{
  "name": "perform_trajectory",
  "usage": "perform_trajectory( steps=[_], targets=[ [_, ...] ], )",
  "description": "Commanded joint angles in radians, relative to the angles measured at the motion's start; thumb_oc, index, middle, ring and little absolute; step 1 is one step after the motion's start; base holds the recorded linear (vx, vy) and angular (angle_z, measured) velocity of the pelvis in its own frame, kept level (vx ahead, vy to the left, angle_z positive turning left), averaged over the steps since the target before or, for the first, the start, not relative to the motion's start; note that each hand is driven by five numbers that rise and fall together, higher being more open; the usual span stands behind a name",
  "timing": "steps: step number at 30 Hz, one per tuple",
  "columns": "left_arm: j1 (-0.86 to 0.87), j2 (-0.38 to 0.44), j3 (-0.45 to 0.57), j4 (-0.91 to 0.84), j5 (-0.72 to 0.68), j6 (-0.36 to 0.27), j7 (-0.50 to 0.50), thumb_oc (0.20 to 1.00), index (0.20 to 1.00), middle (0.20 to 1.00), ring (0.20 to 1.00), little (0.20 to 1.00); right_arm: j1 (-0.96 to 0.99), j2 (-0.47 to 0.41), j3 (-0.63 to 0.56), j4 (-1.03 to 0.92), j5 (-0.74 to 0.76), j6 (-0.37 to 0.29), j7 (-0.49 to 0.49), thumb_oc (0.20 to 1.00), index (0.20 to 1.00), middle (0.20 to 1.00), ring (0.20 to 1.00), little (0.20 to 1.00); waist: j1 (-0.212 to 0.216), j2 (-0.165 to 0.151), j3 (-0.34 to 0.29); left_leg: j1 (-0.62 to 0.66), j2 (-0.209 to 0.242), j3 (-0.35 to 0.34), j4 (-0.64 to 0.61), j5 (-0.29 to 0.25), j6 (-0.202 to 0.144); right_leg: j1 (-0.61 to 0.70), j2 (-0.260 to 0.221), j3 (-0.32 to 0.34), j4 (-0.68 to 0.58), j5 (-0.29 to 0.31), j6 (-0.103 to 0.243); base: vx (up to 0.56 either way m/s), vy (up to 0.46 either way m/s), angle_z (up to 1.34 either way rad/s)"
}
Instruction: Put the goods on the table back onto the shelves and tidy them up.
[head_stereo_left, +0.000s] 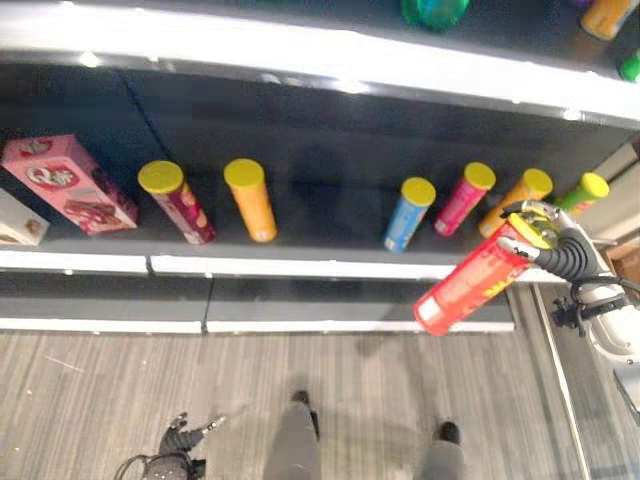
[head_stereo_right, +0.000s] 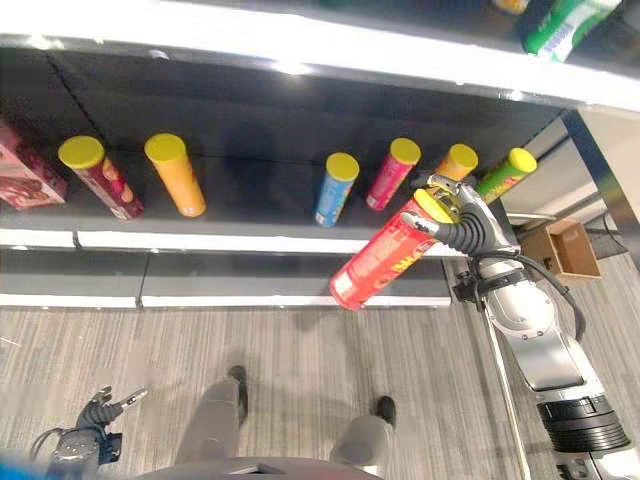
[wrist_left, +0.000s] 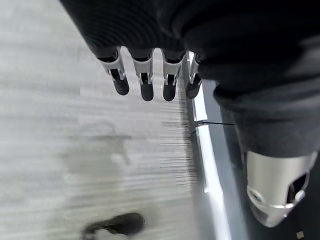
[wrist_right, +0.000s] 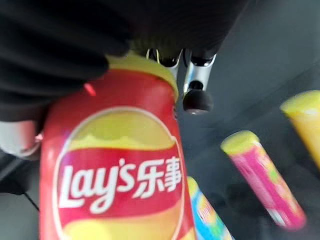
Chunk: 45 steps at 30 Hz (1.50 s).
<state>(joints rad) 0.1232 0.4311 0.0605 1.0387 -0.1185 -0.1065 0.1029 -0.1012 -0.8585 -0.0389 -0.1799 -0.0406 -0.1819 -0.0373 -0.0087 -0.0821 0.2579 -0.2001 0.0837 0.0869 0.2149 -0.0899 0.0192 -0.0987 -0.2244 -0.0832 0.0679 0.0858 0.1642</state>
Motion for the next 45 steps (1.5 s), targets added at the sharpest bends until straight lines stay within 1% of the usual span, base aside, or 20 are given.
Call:
perform_trajectory(
  steps=[1,5,10,15,16,17,19,20,21,22,23,24,25,27,30,31,33,36,38,45],
  targets=[
    [-0.014,-0.009,-0.003,-0.020,0.017,-0.004,-0.012,1.000,1.000,1.000,1.000,1.000,-0.092,-0.108,-0.094,-0.007,0.020,-0.036,-0.030,0.200,0.200,0.200,0.200,0.200,-0.026,0.043,-0.005,0.157,0.080,-0.077,-0.213,0.037,-0.128,0.006,0.026,-0.005,-0.056,-0.087,0.042,0.12,0.300,0.06],
    [-0.064,-0.026,-0.012,-0.017,0.001,-0.013,-0.008,1.000,1.000,1.000,1.000,1.000,-0.111,-0.115,-0.091,0.000,0.021,-0.044,-0.046,0.200,0.200,0.200,0.200,0.200,-0.052,0.034,0.026,0.187,0.033,-0.081,-0.223,0.030,-0.111,-0.068,0.076,-0.013,-0.100,-0.063,0.047,0.08,0.120,0.02],
    [-0.098,-0.043,-0.036,-0.028,-0.005,-0.023,-0.002,1.000,1.000,1.000,1.000,1.000,-0.155,-0.138,-0.076,-0.008,0.025,-0.056,-0.060,0.200,0.200,0.200,0.200,0.200,-0.052,0.010,0.035,0.186,-0.007,-0.086,-0.193,-0.007,-0.108,-0.056,0.079,-0.023,-0.118,-0.058,0.030,0.11,-0.018,-0.04],
    [-0.105,-0.057,-0.043,-0.026,-0.012,-0.021,-0.004,1.000,1.000,1.000,1.000,1.000,-0.140,-0.163,-0.091,-0.027,0.033,-0.058,-0.053,0.200,0.200,0.200,0.200,0.200,-0.063,0.003,0.018,0.218,0.014,-0.089,-0.174,-0.045,-0.126,-0.022,0.087,-0.042,-0.109,-0.066,0.013,0.18,-0.116,0.10],
    [-0.106,-0.062,-0.046,-0.026,-0.012,-0.021,-0.007,1.000,1.000,1.000,1.000,1.000,-0.135,-0.167,-0.093,-0.037,0.043,-0.065,-0.044,0.200,0.200,0.200,0.200,0.200,-0.071,-0.003,0.006,0.228,0.027,-0.089,-0.120,-0.077,-0.144,0.004,0.094,-0.062,-0.100,-0.087,-0.002,0.31,-0.200,0.32],
    [-0.103,-0.071,-0.049,-0.031,-0.012,-0.018,-0.011,1.000,1.000,1.000,1.000,1.000,-0.124,-0.178,-0.095,-0.051,0.044,-0.067,-0.031,0.200,0.200,0.200,0.200,0.200,-0.069,-0.008,0.012,0.225,0.036,-0.085,0.012,-0.083,-0.171,0.049,0.108,-0.077,-0.097,-0.114,-0.027,0.30,-0.199,0.35],
    [-0.104,-0.071,-0.050,-0.031,-0.012,-0.017,-0.011,1.000,1.000,1.000,1.000,1.000,-0.123,-0.177,-0.098,-0.052,0.045,-0.067,-0.031,0.200,0.200,0.200,0.200,0.200,-0.073,-0.010,0.011,0.217,0.033,-0.090,0.017,-0.081,-0.170,0.047,0.105,-0.081,-0.098,-0.111,-0.027,0.11,-0.106,0.45],
    [-0.109,-0.083,-0.057,-0.052,-0.019,-0.013,-0.009,1.000,1.000,1.000,1.000,1.000,-0.113,-0.183,-0.098,-0.069,0.053,-0.063,-0.024,0.200,0.200,0.200,0.200,0.200,-0.061,-0.037,0.039,0.104,0.047,-0.083,0.303,0.010,-0.205,0.124,0.102,-0.097,-0.114,-0.140,-0.061,0.10,-0.113,0.47],
    [-0.109,-0.083,-0.057,-0.053,-0.019,-0.013,-0.009,1.000,1.000,1.000,1.000,1.000,-0.112,-0.182,-0.100,-0.070,0.053,-0.063,-0.024,0.200,0.200,0.200,0.200,0.200,-0.064,-0.034,0.039,0.095,0.050,-0.088,0.316,0.005,-0.206,0.123,0.105,-0.101,-0.115,-0.140,-0.062,0.12,-0.135,0.41],
    [-0.110,-0.084,-0.053,-0.056,-0.025,-0.011,-0.009,1.000,1.000,1.000,1.000,1.000,-0.109,-0.185,-0.098,-0.076,0.055,-0.061,-0.020,0.200,0.200,0.200,0.200,0.200,-0.058,-0.040,0.047,0.065,0.069,-0.075,0.334,0.028,-0.206,0.140,0.107,-0.102,-0.122,-0.148,-0.063,0.13,0.047,0.12],
    [-0.101,-0.082,-0.041,-0.057,-0.030,-0.008,-0.007,1.000,1.000,1.000,1.000,1.000,-0.102,-0.188,-0.098,-0.092,0.056,-0.060,-0.011,0.200,0.200,0.200,0.200,0.200,-0.053,-0.041,0.043,0.054,0.114,-0.070,0.254,0.035,-0.204,0.158,0.107,-0.090,-0.133,-0.153,-0.051,0.14,0.040,0.00],
    [-0.100,-0.083,-0.041,-0.057,-0.030,-0.008,-0.008,1.000,1.000,1.000,1.000,1.000,-0.102,-0.188,-0.098,-0.093,0.057,-0.060,-0.011,0.200,0.200,0.200,0.200,0.200,-0.050,-0.042,0.044,0.061,0.115,-0.066,0.248,0.035,-0.205,0.160,0.107,-0.087,-0.134,-0.153,-0.051,0.19,0.116,-0.22],
    [-0.092,-0.080,-0.034,-0.055,-0.027,-0.008,-0.009,1.000,1.000,1.000,1.000,1.000,-0.098,-0.187,-0.098,-0.102,0.058,-0.061,-0.006,0.200,0.200,0.200,0.200,0.200,-0.048,-0.041,0.035,0.082,0.141,-0.064,0.174,0.029,-0.203,0.164,0.103,-0.077,-0.137,-0.157,-0.041,0.22,0.221,-0.16],
    [-0.073,-0.069,-0.017,-0.038,-0.025,-0.016,0.001,1.000,1.000,1.000,1.000,1.000,-0.081,-0.191,-0.110,-0.108,0.065,-0.072,-0.009,0.200,0.200,0.200,0.200,0.200,-0.040,-0.021,-0.005,0.125,0.228,-0.130,-0.083,0.077,-0.229,0.173,0.075,-0.031,-0.136,-0.185,-0.003,0.31,0.372,-0.40],
    [-0.062,-0.075,-0.012,-0.021,-0.018,-0.015,0.000,1.000,1.000,1.000,1.000,1.000,-0.032,-0.181,-0.143,-0.118,0.057,-0.068,-0.004,0.200,0.200,0.200,0.200,0.200,-0.051,0.005,-0.030,0.164,0.234,-0.129,-0.154,0.070,-0.238,0.183,0.058,-0.028,-0.135,-0.183,0.013,0.15,0.277,-0.41],
    [-0.061,-0.075,-0.009,-0.014,-0.008,-0.012,-0.005,1.000,1.000,1.000,1.000,1.000,-0.021,-0.178,-0.149,-0.111,0.043,-0.063,0.002,0.200,0.200,0.200,0.200,0.200,-0.060,0.020,-0.039,0.187,0.224,-0.103,-0.185,0.063,-0.239,0.180,0.045,-0.032,-0.132,-0.175,0.024,0.12,0.328,-0.43],
    [-0.053,-0.063,-0.004,-0.014,0.009,-0.011,-0.005,1.000,1.000,1.000,1.000,1.000,-0.005,-0.163,-0.155,-0.109,0.022,-0.051,0.004,0.200,0.200,0.200,0.200,0.200,-0.061,0.025,-0.050,0.227,0.183,-0.056,-0.231,0.053,-0.227,0.152,0.002,-0.020,-0.116,-0.135,0.046,0.07,0.319,-0.40],
    [-0.049,-0.054,0.003,-0.010,0.019,-0.011,-0.001,1.000,1.000,1.000,1.000,1.000,-0.022,-0.147,-0.135,-0.109,0.019,-0.046,0.007,0.200,0.200,0.200,0.200,0.200,-0.056,0.020,-0.051,0.241,0.157,-0.027,-0.243,0.044,-0.211,0.130,-0.026,-0.006,-0.113,-0.111,0.062,0.02,0.248,-0.31],
    [-0.038,-0.046,0.021,0.001,0.017,-0.011,0.005,1.000,1.000,1.000,1.000,1.000,-0.056,-0.130,-0.098,-0.102,0.017,-0.043,0.013,0.200,0.200,0.200,0.200,0.200,-0.047,0.016,-0.050,0.255,0.123,0.006,-0.255,0.025,-0.184,0.108,-0.065,0.004,-0.112,-0.075,0.089,0.01,0.192,-0.25],
    [-0.033,-0.046,0.040,0.022,0.018,-0.011,0.012,1.000,1.000,1.000,1.000,1.000,-0.065,-0.105,-0.077,-0.100,0.002,-0.034,0.019,0.200,0.200,0.200,0.200,0.200,-0.039,0.018,-0.045,0.245,0.082,0.023,-0.254,0.007,-0.161,0.084,-0.115,-0.013,-0.105,-0.035,0.098,0.00,0.111,-0.15]
  ],
)
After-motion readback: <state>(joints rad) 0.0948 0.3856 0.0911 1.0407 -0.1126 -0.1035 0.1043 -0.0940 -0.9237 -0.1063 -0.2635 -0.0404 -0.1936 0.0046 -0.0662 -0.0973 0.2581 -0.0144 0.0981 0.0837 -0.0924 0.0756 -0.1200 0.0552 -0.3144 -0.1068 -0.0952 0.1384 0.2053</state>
